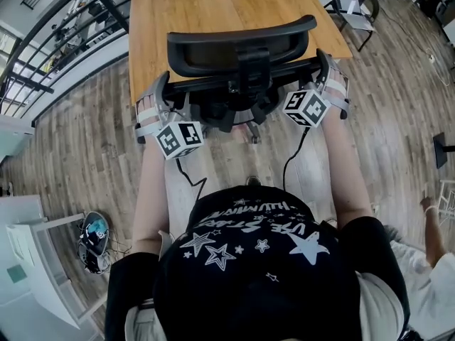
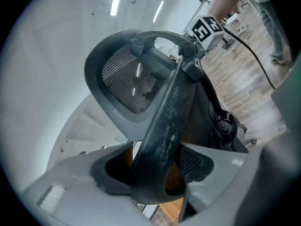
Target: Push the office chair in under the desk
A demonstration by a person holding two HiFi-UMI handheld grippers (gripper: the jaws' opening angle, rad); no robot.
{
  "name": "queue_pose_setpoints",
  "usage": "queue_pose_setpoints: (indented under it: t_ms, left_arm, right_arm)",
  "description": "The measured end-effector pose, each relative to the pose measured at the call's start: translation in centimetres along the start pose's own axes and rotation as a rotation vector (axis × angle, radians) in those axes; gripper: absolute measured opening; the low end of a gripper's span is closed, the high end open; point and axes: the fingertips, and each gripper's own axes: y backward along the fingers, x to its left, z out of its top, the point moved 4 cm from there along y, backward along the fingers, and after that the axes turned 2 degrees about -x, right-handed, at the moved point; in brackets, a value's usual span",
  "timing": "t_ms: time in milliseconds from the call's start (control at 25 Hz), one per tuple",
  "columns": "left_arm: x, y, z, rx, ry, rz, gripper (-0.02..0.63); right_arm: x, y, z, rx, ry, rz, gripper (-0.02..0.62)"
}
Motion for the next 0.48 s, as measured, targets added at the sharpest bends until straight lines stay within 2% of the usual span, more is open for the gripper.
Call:
queue_pose_setpoints:
  t_ms: [320,480]
  left_arm:
    - [0.2,0.3,-0.5,-0.020,0.035,-0.062,0.295]
    - [0.7,1.6,-0.9,-0.026,0.075,-0.059,0.304]
  right_arm:
    - [0.0,0.5,0.6,0.034,-0.039,0.048,0.305]
    - [0.1,2.2,0.6,0.044,-0.059,0.044,0.305]
